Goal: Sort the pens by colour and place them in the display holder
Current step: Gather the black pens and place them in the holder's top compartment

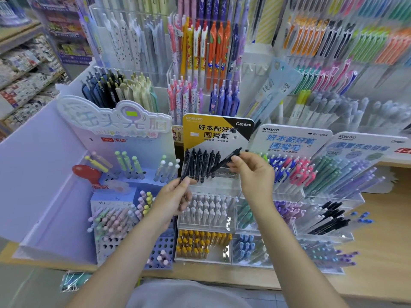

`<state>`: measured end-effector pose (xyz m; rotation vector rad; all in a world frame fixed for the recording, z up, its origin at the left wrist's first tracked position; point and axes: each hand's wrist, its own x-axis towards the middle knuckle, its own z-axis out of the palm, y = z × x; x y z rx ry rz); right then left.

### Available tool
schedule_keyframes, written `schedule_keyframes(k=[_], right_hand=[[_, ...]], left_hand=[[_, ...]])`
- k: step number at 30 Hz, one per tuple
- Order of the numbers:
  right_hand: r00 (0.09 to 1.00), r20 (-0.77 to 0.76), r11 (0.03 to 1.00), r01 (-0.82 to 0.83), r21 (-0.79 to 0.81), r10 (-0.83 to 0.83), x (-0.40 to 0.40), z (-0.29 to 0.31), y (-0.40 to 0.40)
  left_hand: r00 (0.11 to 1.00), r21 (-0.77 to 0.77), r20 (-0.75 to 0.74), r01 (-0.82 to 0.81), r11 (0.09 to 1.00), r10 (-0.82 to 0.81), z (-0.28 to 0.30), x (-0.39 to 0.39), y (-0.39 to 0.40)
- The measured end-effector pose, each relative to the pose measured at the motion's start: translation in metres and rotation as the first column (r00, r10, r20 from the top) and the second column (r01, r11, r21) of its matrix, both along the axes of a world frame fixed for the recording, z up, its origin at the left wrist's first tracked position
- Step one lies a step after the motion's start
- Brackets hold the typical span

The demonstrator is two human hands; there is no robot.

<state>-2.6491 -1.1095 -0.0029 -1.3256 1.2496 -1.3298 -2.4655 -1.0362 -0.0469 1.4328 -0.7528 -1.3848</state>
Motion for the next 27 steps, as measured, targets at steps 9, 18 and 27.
schedule_keyframes(k=[9,18,27], right_hand=[[0.944,-0.329,0.996,-0.057,-0.062,0.033,0.017,-0.013,-0.007],[0.872,-0.49,0.988,-0.093,-0.123,0.021,0.024,-0.021,-0.016],[0.722,-0.69,0.986,-0.149,-0.079,0.054,0.031,-0.031,-0.016]], left_hand=[[1.0,-0.065,-0.022,-0.018,0.998,0.017,0.007,0.002,-0.005],[0.999,-0.09,-0.035,-0.019,0.996,0.016,0.01,0.003,-0.009],[0.995,-0.09,-0.091,-0.036,0.995,0.027,0.012,0.003,-0.012]])
